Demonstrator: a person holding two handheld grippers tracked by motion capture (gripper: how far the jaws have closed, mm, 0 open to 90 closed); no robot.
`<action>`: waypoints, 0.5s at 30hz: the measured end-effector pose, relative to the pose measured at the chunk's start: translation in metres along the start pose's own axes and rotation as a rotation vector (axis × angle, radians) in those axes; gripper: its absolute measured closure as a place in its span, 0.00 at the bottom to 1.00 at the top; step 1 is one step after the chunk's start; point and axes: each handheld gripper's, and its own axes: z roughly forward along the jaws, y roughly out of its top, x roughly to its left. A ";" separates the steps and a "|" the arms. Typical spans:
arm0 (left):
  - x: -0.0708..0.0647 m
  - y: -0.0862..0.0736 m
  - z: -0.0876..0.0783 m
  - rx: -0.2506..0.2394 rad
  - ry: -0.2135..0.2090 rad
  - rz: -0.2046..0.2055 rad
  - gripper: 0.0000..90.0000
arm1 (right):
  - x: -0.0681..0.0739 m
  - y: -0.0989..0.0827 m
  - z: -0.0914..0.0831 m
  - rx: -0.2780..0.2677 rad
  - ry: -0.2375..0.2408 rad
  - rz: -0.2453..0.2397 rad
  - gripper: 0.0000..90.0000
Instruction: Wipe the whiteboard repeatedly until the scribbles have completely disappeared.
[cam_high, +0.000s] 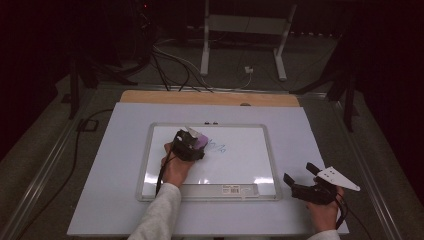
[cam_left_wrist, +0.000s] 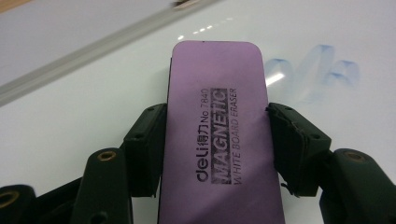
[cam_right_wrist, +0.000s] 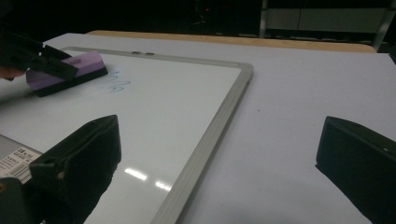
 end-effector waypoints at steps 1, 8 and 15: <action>0.002 0.001 0.001 0.002 0.011 -0.012 0.47 | 0.000 0.000 0.000 0.003 0.000 0.002 0.00; -0.005 0.008 0.005 0.024 -0.015 -0.033 0.46 | 0.000 0.000 0.001 0.006 0.001 0.001 0.00; -0.052 0.013 0.003 0.012 -0.181 0.106 0.46 | 0.002 0.000 0.002 0.008 0.004 -0.003 0.00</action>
